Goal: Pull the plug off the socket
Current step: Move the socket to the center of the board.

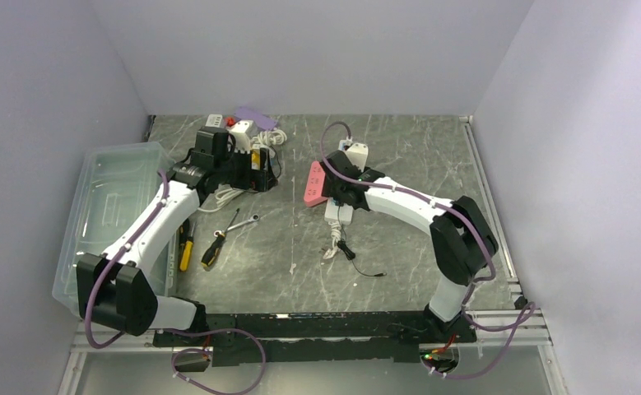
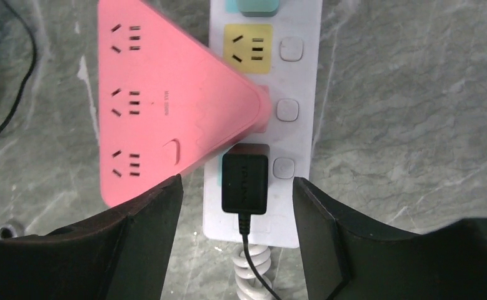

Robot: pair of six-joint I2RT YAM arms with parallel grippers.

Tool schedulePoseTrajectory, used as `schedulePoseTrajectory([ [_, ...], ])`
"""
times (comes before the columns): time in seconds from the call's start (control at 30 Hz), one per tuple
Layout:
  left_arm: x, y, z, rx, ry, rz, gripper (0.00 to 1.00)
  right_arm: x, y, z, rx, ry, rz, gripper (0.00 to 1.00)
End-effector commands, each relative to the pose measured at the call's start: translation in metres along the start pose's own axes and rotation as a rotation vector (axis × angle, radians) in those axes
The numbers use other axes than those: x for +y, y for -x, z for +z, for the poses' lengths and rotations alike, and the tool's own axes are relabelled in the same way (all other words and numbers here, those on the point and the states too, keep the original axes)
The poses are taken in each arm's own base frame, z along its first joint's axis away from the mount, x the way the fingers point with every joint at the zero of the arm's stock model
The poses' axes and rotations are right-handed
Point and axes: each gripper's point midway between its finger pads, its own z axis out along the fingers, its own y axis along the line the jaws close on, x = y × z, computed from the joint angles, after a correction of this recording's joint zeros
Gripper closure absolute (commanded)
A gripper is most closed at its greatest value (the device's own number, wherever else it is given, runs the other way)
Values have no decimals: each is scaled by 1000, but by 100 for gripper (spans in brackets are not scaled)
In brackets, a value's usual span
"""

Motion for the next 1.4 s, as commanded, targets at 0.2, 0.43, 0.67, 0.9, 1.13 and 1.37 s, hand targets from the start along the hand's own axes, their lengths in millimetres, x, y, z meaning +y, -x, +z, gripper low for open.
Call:
schedulePoseTrajectory([
  [0.2,-9,20,-15,-71,-16,25,0,-8,3,9,-24,-101,-39,55],
  [0.43,-7,19,-13,-63,-6,23,0,0,-1,17,-17,-50,-86,69],
  [0.67,-9,16,-11,-51,-23,9,0,9,-15,12,9,72,-182,92],
  [0.9,-34,10,-9,-38,-112,10,0,27,-51,-27,70,306,-376,100],
  [1.13,-66,-24,4,63,-252,-19,0,31,-96,-71,151,467,-512,100],
  [1.37,-65,-74,20,233,-279,-77,0,21,-110,-77,127,477,-514,85],
])
